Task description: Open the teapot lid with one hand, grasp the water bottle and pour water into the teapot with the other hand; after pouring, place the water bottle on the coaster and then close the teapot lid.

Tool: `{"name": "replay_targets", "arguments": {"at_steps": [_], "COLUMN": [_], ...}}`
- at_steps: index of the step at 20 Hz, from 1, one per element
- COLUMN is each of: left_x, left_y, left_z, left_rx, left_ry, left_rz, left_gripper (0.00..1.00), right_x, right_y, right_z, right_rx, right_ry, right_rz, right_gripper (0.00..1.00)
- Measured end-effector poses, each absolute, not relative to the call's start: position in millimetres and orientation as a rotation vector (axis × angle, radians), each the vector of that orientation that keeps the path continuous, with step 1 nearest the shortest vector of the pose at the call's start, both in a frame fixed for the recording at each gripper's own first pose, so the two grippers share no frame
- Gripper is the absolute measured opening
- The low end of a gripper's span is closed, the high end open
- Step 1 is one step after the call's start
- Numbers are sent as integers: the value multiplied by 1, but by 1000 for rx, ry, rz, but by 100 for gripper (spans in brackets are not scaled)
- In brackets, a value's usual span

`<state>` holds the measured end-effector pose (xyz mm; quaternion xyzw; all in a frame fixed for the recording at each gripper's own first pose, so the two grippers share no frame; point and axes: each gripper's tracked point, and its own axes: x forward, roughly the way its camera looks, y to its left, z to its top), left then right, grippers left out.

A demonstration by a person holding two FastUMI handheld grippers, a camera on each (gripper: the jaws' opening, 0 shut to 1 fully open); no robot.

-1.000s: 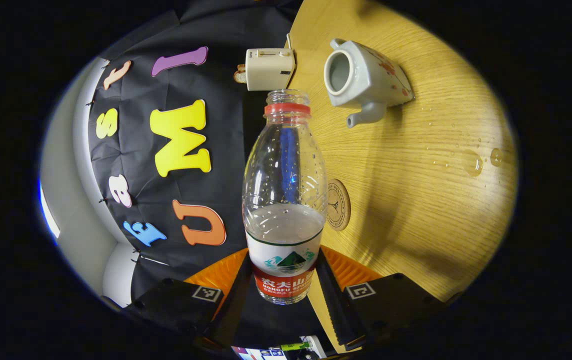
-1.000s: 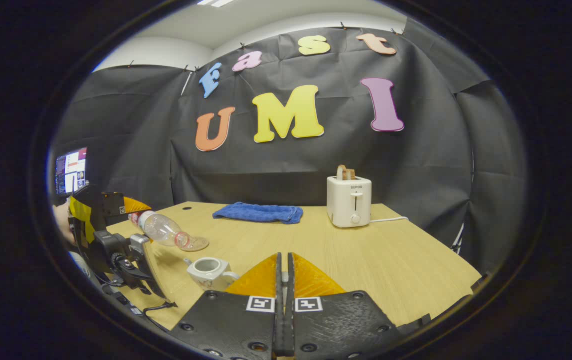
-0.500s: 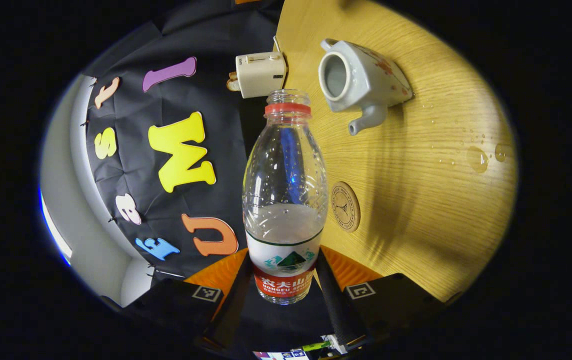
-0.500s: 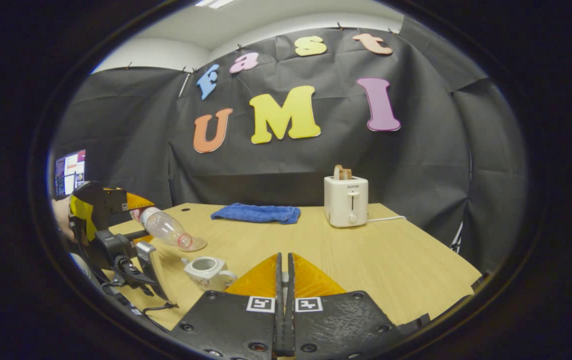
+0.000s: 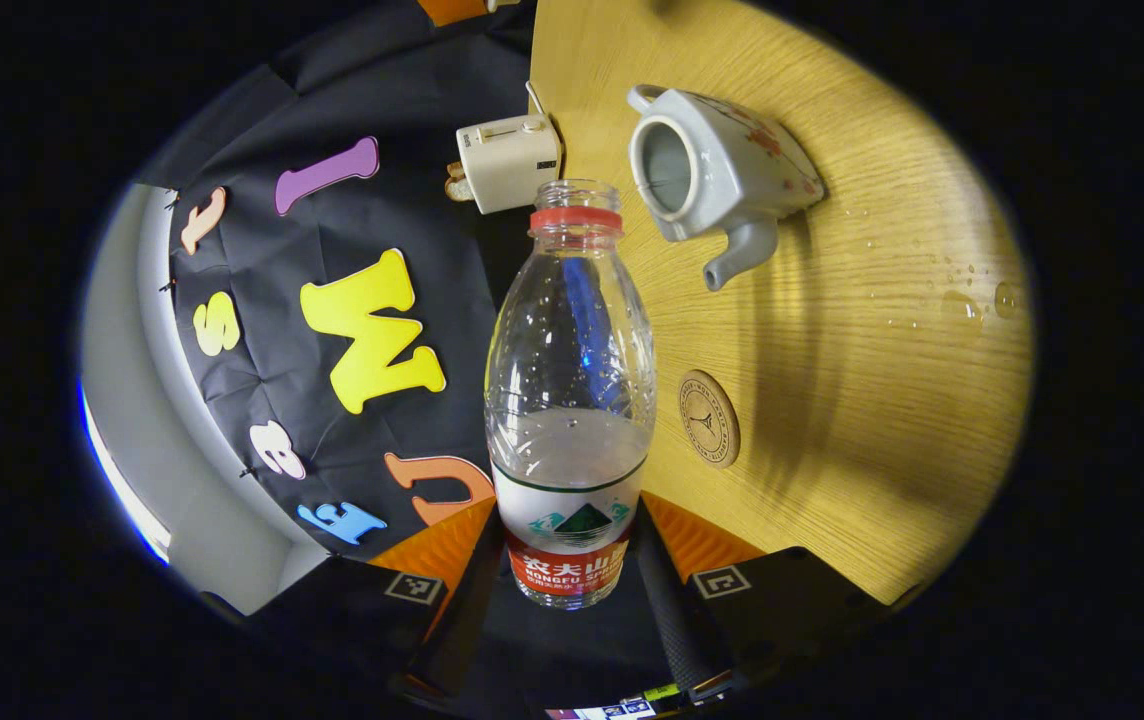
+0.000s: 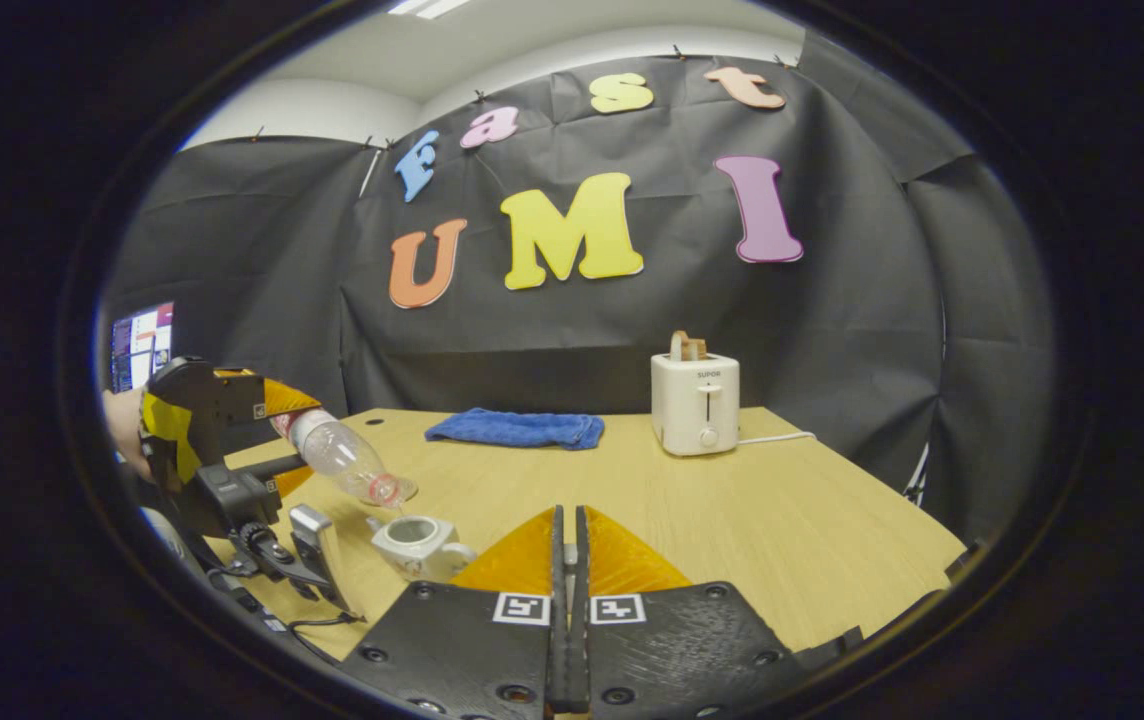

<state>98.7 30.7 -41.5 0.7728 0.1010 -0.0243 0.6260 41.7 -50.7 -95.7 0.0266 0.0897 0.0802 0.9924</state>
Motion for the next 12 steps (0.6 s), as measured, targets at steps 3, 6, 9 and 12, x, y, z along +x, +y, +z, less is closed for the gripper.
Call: {"name": "replay_targets", "arguments": {"at_steps": [3,6,9,12], "left_x": [98,99,99,99], "left_y": [32,28,31,32], "left_z": [-38,-34,-29,-28], "left_rx": [1792,1819,1837,1854], "left_ry": [233,221,225,237], "left_rz": [-52,-51,-46,-45], "left_gripper": [75,75,75,75], "right_x": [42,42,41,41], "right_y": [-49,-47,-47,-48], "right_z": [-96,-95,-95,-94], "right_rx": [54,57,60,61], "right_ry": [181,179,178,174], "right_rz": [167,171,175,175], "right_gripper": [0,0,0,0]}}
